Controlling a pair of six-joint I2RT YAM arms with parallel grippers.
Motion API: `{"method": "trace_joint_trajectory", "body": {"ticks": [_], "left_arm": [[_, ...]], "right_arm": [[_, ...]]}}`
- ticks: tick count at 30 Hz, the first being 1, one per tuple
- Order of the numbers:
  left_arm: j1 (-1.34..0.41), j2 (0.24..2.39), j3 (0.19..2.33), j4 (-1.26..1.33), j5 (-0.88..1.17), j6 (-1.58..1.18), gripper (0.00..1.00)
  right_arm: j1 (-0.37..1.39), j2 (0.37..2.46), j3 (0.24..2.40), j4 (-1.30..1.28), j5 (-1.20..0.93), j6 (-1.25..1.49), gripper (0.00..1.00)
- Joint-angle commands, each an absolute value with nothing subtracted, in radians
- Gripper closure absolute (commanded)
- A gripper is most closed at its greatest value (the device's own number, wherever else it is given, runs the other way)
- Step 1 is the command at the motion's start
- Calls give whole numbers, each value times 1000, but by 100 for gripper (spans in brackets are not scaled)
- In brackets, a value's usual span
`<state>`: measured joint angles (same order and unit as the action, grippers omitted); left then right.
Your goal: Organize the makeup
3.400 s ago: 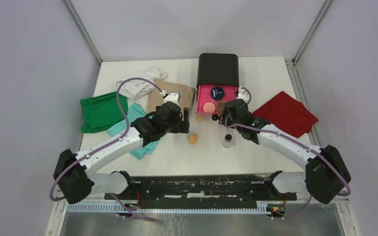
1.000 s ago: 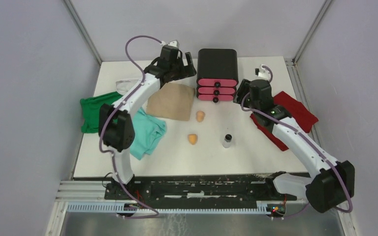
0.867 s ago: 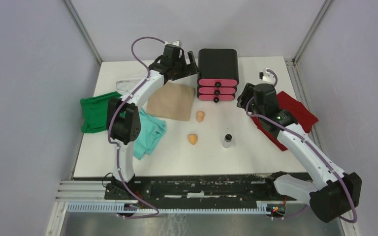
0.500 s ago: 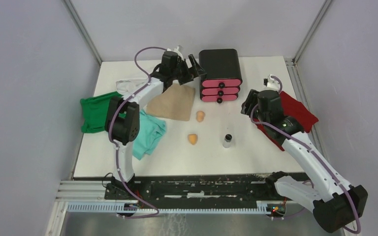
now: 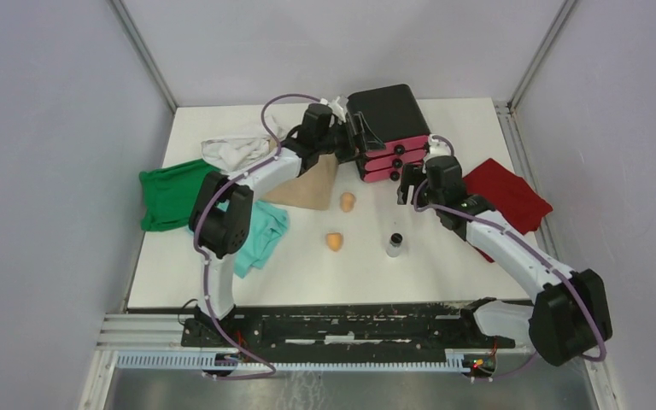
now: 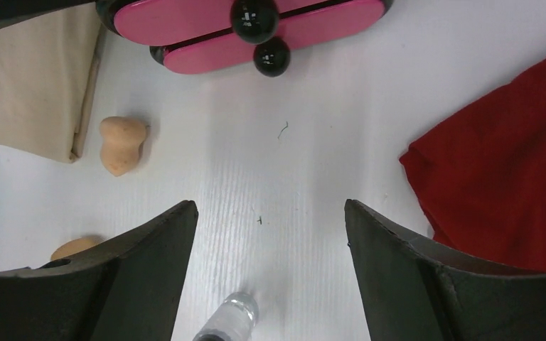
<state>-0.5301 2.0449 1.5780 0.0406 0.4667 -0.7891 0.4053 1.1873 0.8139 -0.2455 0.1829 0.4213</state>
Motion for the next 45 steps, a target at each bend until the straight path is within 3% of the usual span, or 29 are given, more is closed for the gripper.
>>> {"method": "trace_joint_trajectory", "body": {"ticks": [1,9,18,27,45], "left_arm": [[-581,2001,1549,84,528,-817,2],[-565,1803,1439,-69,393,-708,0],[-561,1571,1186,-53,310,-695,1],[-557,1453,1092,-82,250,-673,1],[-557,1445,1075,-107,242,-660,1]], "right_arm": [[405,1286,867,-117,153,325,17],[393,1403,731,321,84,140,18],[327,1523,690,553,9,102,18],[310,1624,736,615,-60,140,24],[310,1692,790,697,-14,179,43]]}}
